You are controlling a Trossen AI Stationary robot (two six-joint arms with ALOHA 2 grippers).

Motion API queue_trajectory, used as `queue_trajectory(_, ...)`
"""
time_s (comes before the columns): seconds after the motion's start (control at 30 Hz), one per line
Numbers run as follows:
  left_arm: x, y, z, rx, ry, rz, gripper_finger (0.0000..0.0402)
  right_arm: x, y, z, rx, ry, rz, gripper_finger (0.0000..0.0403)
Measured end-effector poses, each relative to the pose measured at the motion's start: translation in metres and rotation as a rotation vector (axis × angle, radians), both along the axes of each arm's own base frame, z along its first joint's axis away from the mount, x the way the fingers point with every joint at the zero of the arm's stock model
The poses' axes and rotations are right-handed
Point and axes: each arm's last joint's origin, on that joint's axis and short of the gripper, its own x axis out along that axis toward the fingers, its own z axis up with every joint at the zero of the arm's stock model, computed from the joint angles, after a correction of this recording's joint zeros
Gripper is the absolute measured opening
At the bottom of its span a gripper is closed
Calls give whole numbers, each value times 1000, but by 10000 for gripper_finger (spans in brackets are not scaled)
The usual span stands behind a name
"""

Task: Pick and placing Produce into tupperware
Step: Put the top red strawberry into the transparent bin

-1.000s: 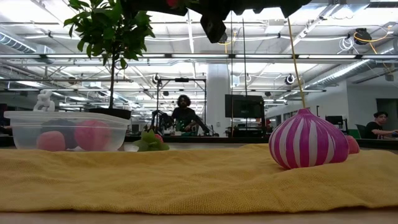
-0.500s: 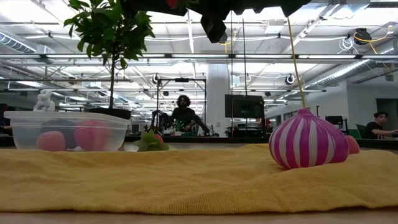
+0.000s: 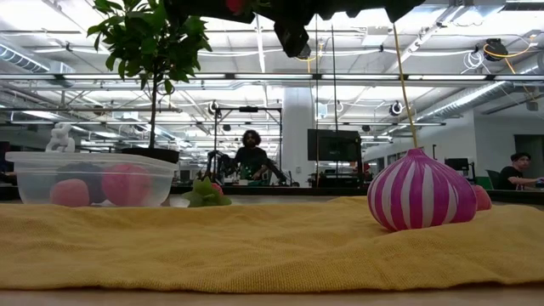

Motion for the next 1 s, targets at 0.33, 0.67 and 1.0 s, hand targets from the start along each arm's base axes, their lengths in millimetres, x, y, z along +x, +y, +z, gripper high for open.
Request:
queue_trajectory(0.33,0,0,0,3,6,0,149,0,4,0,-3,-5,3,186)
queue_trajectory(0.67,0,0,3,-3,-16,13,149,-7,2,14,-59,-62,-20,190)
queue_trajectory(1.0,0,0,2,0,-9,5,149,-8,2,13,-65,-47,-32,190)
